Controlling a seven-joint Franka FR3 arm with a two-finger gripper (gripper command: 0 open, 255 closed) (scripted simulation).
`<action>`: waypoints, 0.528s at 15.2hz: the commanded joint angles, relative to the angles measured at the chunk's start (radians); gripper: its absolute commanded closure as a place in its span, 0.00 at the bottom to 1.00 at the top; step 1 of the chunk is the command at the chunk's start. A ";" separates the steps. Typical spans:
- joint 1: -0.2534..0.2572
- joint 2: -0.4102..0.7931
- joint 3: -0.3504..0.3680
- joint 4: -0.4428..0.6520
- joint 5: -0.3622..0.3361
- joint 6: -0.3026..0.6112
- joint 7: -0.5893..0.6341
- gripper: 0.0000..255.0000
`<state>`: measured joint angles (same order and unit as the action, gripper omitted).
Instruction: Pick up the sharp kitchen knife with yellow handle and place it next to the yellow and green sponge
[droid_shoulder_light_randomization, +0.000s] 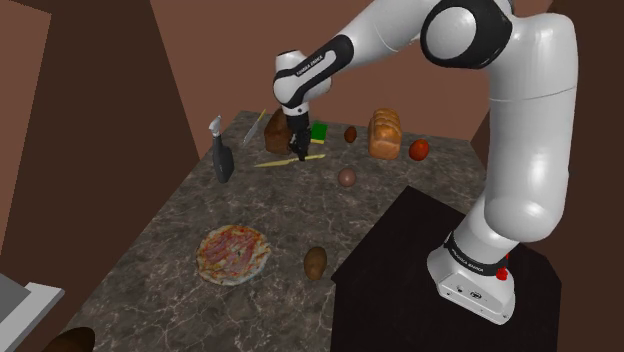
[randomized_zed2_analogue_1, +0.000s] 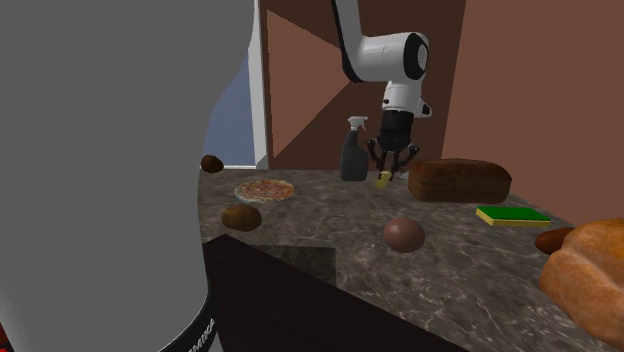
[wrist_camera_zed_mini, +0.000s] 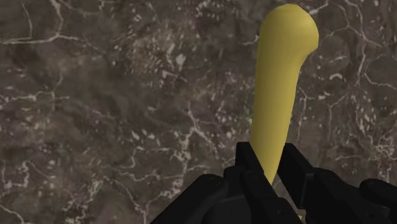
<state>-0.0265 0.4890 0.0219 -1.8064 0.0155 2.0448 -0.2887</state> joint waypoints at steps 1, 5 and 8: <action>-0.026 0.032 -0.013 0.052 -0.004 -0.022 -0.037 1.00; -0.068 0.119 -0.032 0.183 -0.010 -0.066 -0.092 1.00; -0.068 0.142 -0.032 0.178 -0.010 -0.038 -0.092 1.00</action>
<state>-0.0931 0.6228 -0.0094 -1.6281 0.0061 1.9989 -0.3792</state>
